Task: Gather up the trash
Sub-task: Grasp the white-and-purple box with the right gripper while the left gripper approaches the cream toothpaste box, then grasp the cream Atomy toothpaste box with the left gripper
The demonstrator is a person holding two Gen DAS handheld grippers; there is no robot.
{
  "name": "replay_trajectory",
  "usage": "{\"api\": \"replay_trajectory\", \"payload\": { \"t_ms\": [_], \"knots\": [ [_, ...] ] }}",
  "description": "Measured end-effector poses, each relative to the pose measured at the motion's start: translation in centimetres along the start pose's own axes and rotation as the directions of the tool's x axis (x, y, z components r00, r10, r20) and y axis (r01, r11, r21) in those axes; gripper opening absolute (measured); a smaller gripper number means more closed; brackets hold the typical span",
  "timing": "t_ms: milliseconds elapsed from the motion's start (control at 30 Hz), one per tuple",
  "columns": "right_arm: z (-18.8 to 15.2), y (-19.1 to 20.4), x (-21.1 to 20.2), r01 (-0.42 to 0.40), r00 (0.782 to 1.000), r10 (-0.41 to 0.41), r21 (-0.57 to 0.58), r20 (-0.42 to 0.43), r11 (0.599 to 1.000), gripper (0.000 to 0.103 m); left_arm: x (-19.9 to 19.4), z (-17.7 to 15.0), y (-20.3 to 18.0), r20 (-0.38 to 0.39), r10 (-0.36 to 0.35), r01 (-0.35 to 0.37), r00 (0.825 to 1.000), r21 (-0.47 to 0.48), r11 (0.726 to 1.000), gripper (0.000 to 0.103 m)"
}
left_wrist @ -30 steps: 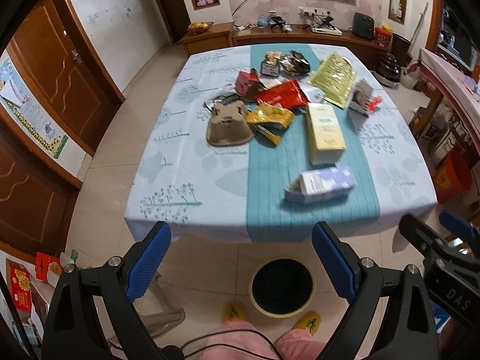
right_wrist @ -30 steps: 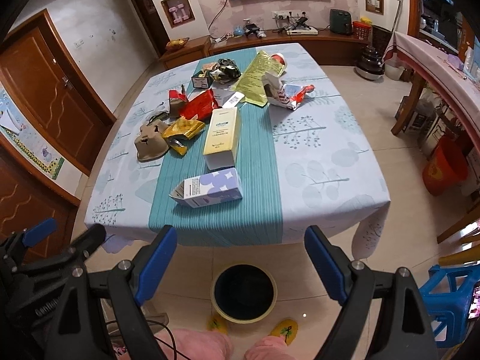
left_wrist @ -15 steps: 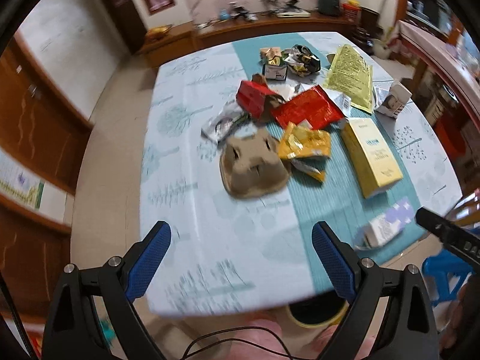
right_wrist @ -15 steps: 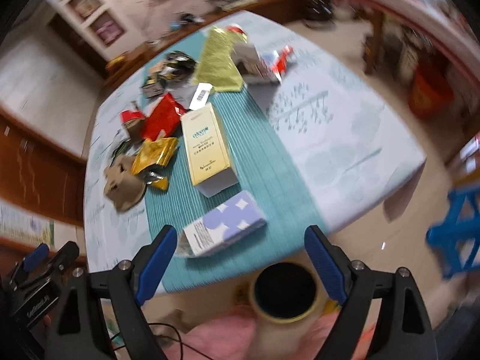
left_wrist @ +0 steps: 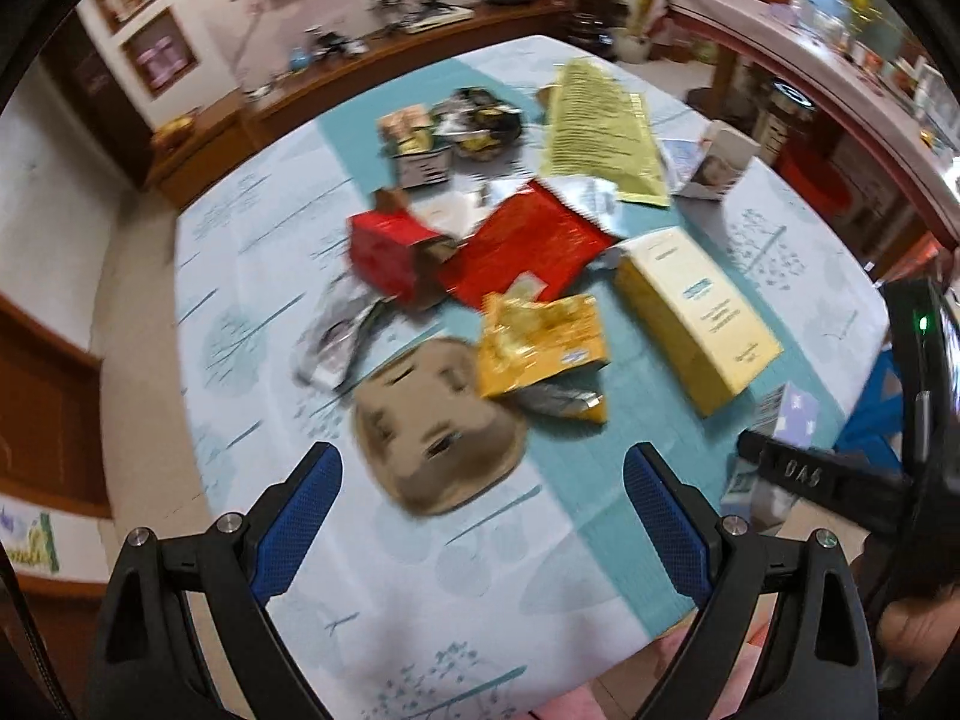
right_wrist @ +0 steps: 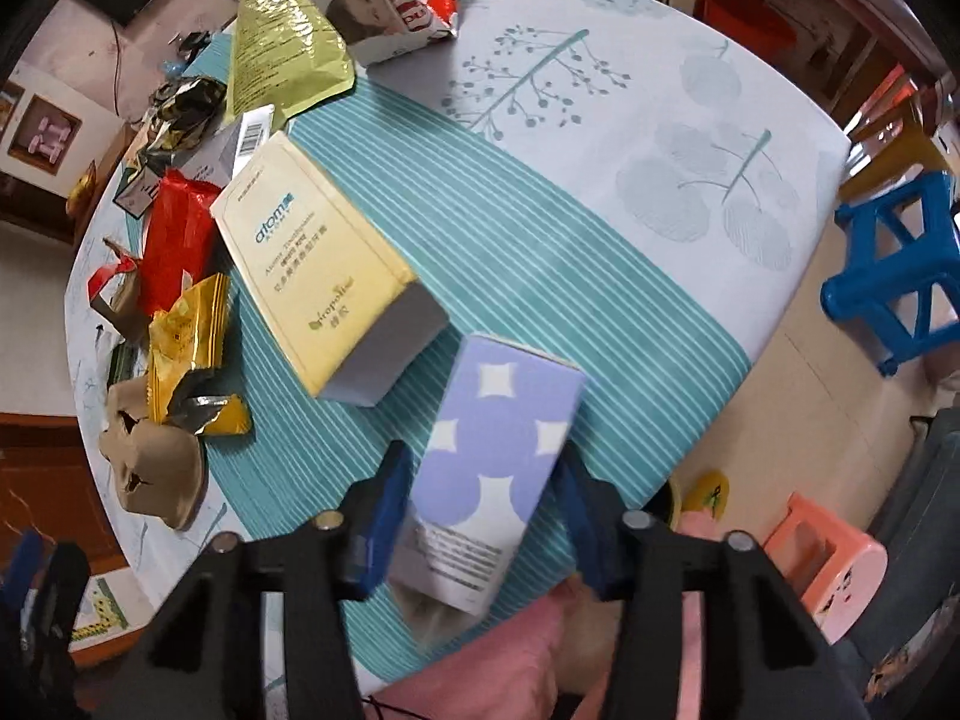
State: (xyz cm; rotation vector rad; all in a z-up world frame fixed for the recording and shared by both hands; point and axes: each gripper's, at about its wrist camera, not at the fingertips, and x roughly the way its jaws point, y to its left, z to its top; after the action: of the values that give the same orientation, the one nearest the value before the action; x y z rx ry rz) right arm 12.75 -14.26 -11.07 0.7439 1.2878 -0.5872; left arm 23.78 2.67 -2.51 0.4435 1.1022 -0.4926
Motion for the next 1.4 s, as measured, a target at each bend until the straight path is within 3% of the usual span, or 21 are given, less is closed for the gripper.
{"api": "replay_trajectory", "payload": {
  "t_ms": [67, 267, 400, 667, 1033, 1067, 1133, 1167, 1400],
  "knots": [
    [0.2, -0.9, -0.2, -0.032, 0.999, 0.032, 0.037, 0.002, 0.999, 0.035, 0.3, 0.9, -0.8, -0.008, -0.039, 0.039, 0.999, 0.012, 0.999, 0.094],
    [1.4, -4.3, -1.7, -0.06, 0.997, 0.055, 0.106, 0.054, 0.992, 0.035, 2.3, 4.0, -4.0, -0.078, -0.169, 0.169, 0.983, -0.003, 0.986, 0.094],
    [3.0, -5.7, -3.2, -0.058, 0.992, 0.047, 0.101, 0.115, 0.993, 0.035, 3.9, 5.7, -6.0, -0.127, -0.223, 0.219, 0.966, -0.047, 0.975, 0.094],
    [5.4, -6.0, -5.4, -0.061, 0.982, 0.051, 0.048, 0.183, 0.997, 0.035, 7.8, 8.3, -9.3, -0.201, -0.191, 0.166, 0.961, -0.138, 0.977, 0.094],
    [5.5, -5.3, -5.4, -0.053, 0.987, 0.065, -0.081, 0.15, 0.995, 0.035, 12.0, 8.2, -11.5, -0.298, -0.155, 0.099, 0.942, -0.195, 0.976, 0.094],
    [5.4, -5.2, -5.3, -0.052, 0.987, 0.065, -0.09, 0.147, 0.995, 0.035, 12.3, 8.1, -11.6, -0.304, -0.155, 0.097, 0.94, -0.199, 0.975, 0.092],
    [5.2, -4.9, -5.3, -0.053, 0.988, 0.069, -0.115, 0.141, 0.992, 0.035, 12.7, 7.7, -11.7, -0.31, -0.175, 0.11, 0.934, -0.216, 0.97, 0.064],
    [5.0, -4.8, -5.3, -0.054, 0.988, 0.071, -0.122, 0.139, 0.991, 0.035, 12.9, 7.5, -11.7, -0.319, -0.194, 0.124, 0.928, -0.226, 0.966, 0.057],
    [3.4, -5.0, -5.8, -0.066, 0.988, 0.086, -0.156, 0.125, 0.986, 0.035, 10.8, 6.3, -12.5, -0.251, -0.181, 0.138, 0.951, -0.178, 0.974, 0.052]
  ]
}}
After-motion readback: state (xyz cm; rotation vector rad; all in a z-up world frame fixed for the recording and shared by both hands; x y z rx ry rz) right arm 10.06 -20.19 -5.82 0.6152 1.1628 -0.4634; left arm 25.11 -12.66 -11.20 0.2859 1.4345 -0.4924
